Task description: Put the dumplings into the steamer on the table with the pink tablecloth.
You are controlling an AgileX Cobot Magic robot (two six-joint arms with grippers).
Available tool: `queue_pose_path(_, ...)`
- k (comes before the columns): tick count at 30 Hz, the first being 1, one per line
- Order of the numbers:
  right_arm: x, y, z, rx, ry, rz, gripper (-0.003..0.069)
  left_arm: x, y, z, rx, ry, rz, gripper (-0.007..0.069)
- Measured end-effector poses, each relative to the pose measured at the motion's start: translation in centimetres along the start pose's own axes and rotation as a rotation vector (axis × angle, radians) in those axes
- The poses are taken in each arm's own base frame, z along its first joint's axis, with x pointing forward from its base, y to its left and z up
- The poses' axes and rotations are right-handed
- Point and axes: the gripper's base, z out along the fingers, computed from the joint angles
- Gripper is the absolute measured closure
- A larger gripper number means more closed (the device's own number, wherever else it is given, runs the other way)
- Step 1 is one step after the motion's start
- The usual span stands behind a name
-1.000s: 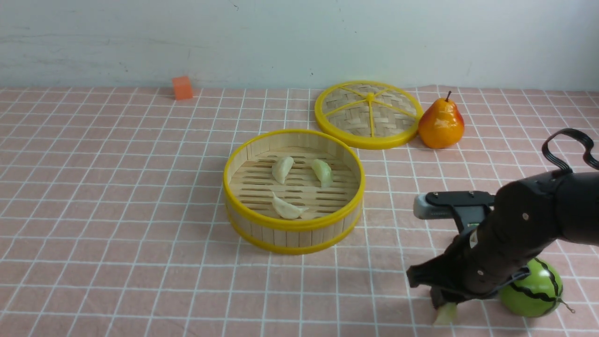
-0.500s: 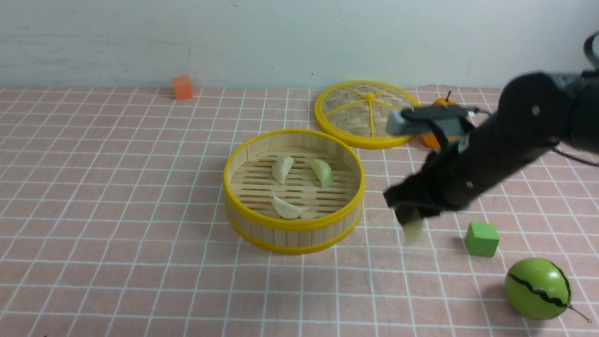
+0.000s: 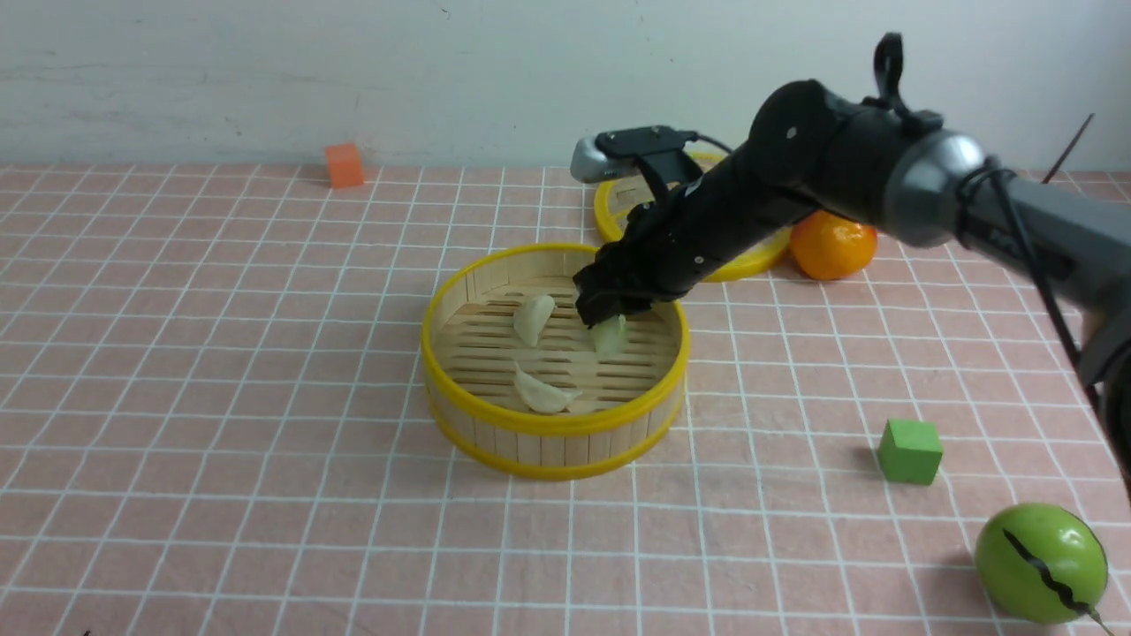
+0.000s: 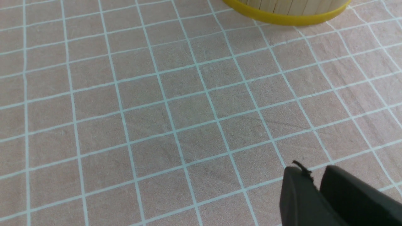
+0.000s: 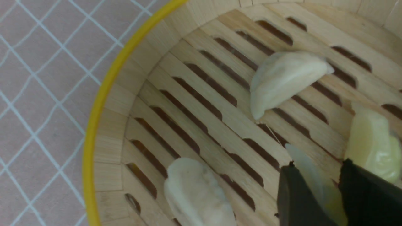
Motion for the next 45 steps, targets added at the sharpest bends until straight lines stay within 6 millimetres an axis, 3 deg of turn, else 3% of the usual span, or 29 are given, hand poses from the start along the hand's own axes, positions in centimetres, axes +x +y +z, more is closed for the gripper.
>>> queue_pose_path(3, 0.7, -0.4, 0.9, -0.001, 0.052, -0.009, 0.0387, 0.0, 0.0, 0.0, -0.003, -0.001, 0.003, 0.0519)
queue_pose_path(7, 1.4, -0.4, 0.8, 0.004, 0.133, -0.047, 0.0259, 0.0, 0.1, 0.0, -0.01, -0.004, 0.013, 0.0515)
queue_pose_path(12, 1.2, 0.4, -0.8, -0.017, 0.188, -0.027, 0.0229, 0.0, 0.1, 0.0, -0.01, -0.004, 0.013, 0.0515)
queue_pose_path(13, 0.2, 1.4, -3.0, -0.019, 0.184, -0.009, 0.0237, 0.0, 0.1, 0.0, -0.01, -0.004, 0.013, 0.0514)
queue_pose_path(15, -0.5, 2.1, -4.7, -0.017, 0.18, -0.004, 0.025, 0.0, 0.1, 0.0, -0.01, -0.004, 0.014, 0.0512)
queue_pose_path(19, -3.9, 6.0, -15.7, 0.067, 0.028, -0.086, 0.0377, 0.0, 0.1, 0.0, -0.012, -0.005, 0.016, 0.0508)
queue_pose_path(22, -4.1, 8.5, -23.1, 0.157, -0.093, -0.114, 0.0498, 0.0, 0.1, 0.0, -0.014, -0.005, 0.019, 0.0502)
queue_pose_path(23, -4.1, 8.4, -23.1, 0.162, -0.091, -0.116, 0.0498, 0.0, 0.1, 0.0, -0.014, -0.005, 0.019, 0.0502)
queue_pose_path(24, -3.4, 9.7, -26.8, 0.21, -0.147, -0.113, 0.0571, 0.0, 0.1, 0.0, -0.014, -0.005, 0.019, 0.0499)
queue_pose_path(28, 0.1, 11.7, -32.6, 0.27, -0.194, -0.108, 0.0674, 0.0, 0.1, 0.0, -0.014, -0.005, 0.019, 0.0496)
queue_pose_path(30, 2.0, 12.0, -33.4, 0.28, -0.173, -0.098, 0.0678, 0.0, 0.1, 0.0, -0.014, -0.005, 0.019, 0.0496)
queue_pose_path(32, 6.5, 12.7, -34.7, 0.283, -0.132, -0.072, 0.0678, 0.0, 0.1, 0.0, -0.014, -0.005, 0.019, 0.0491)
queue_pose_path(33, 6.9, 12.8, -34.8, 0.282, -0.128, -0.069, 0.0678, 0.0, 0.1, 0.0, -0.014, -0.005, 0.019, 0.0491)
queue_pose_path(34, 10.6, 12.9, -34.9, 0.284, -0.101, -0.058, 0.0678, 0.0, 0.1, 0.0, -0.014, -0.005, 0.019, 0.0489)
queue_pose_path(35, 11.0, 12.9, -34.9, 0.285, -0.108, -0.057, 0.0678, 0.0, 0.1, 0.0, -0.014, -0.005, 0.019, 0.0489)
queue_pose_path(38, 17.6, 12.6, -34.0, 0.3, -0.236, -0.056, 0.0677, 0.0, 0.1, 0.0, -0.014, -0.005, 0.019, 0.0483)
queue_pose_path(39, 19.5, 12.3, -33.3, 0.307, -0.29, -0.058, 0.0676, 0.0, 0.1, 0.0, -0.014, -0.005, 0.019, 0.0482)
queue_pose_path(40, 20.1, 12.0, -32.7, 0.31, -0.3, -0.056, 0.0676, 0.0, 0.1, 0.0, -0.014, -0.005, 0.019, 0.0482)
queue_pose_path(42, 25.0, 11.0, -30.5, 0.331, -0.442, -0.065, 0.0676, 0.0, 0.1, 0.0, -0.014, -0.005, 0.019, 0.048)
queue_pose_path(45, 29.4, 10.0, -28.5, 0.359, -0.625, -0.093, 0.0673, 0.0, 0.1, 0.0, -0.014, -0.005, 0.019, 0.048)
